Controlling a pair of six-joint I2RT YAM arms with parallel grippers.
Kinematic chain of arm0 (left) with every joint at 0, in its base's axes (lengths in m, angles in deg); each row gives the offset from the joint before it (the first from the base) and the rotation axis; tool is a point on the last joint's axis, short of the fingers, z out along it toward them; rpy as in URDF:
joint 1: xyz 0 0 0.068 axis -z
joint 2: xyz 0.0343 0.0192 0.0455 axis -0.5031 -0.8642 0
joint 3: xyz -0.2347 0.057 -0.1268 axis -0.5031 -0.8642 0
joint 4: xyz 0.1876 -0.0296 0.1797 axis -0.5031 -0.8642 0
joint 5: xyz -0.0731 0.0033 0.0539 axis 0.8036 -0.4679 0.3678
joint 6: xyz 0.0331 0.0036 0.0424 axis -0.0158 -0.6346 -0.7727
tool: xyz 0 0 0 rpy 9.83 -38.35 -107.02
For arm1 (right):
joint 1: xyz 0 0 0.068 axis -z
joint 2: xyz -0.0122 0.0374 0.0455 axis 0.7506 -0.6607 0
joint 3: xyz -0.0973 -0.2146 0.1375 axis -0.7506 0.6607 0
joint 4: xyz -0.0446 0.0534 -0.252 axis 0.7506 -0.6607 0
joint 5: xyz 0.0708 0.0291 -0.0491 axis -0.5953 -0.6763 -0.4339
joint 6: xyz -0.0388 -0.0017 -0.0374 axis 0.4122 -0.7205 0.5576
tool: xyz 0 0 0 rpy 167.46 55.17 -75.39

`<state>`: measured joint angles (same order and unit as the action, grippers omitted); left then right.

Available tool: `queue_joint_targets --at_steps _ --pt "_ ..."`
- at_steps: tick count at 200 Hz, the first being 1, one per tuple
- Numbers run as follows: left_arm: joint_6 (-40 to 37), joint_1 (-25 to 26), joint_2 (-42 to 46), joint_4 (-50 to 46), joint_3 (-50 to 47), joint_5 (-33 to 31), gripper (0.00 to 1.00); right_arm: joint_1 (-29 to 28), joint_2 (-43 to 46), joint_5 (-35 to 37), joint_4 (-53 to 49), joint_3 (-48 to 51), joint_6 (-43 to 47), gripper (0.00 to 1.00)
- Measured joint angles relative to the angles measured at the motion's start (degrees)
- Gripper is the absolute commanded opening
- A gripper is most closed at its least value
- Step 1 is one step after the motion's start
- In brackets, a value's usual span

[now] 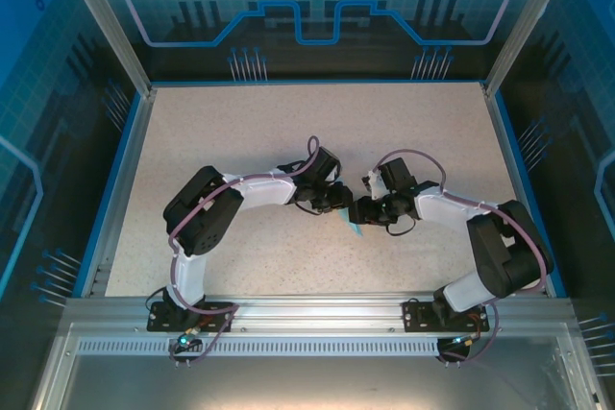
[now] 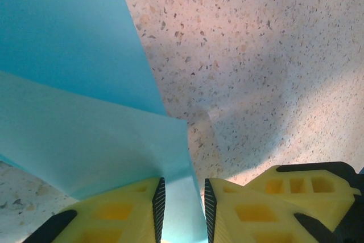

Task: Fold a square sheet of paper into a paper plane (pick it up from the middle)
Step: Fold the wing for the fifth time at the center of the table.

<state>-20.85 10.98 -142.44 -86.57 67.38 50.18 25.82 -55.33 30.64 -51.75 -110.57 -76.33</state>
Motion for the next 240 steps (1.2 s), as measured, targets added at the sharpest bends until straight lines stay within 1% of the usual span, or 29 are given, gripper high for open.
queue_joint_targets --at_steps 26,62,139,161,215,240 --pt "0.00 0.00 -0.02 0.00 0.11 0.00 0.29 -0.02 -1.70 0.09 0.35 -0.24 0.63 0.47" --pt "0.00 -0.02 -0.11 0.02 0.28 0.02 0.29 -0.02 -3.78 0.66 0.87 -0.66 1.05 0.43" --pt "0.00 -0.17 -0.24 0.00 0.37 0.02 0.30 0.00 -5.42 3.15 -0.09 -1.51 1.09 0.24" --pt "-0.02 -0.28 -0.24 0.00 0.44 0.02 0.31 0.00 -5.55 3.67 -0.24 -1.51 1.01 0.22" --pt "-1.05 -1.46 -0.24 0.04 0.44 0.37 0.35 0.00 -6.10 4.22 -0.92 -2.03 1.01 0.21" --pt "-1.42 -2.34 -0.24 0.11 0.76 1.07 0.35 0.00 -6.49 4.22 -1.20 -2.29 1.01 0.21"
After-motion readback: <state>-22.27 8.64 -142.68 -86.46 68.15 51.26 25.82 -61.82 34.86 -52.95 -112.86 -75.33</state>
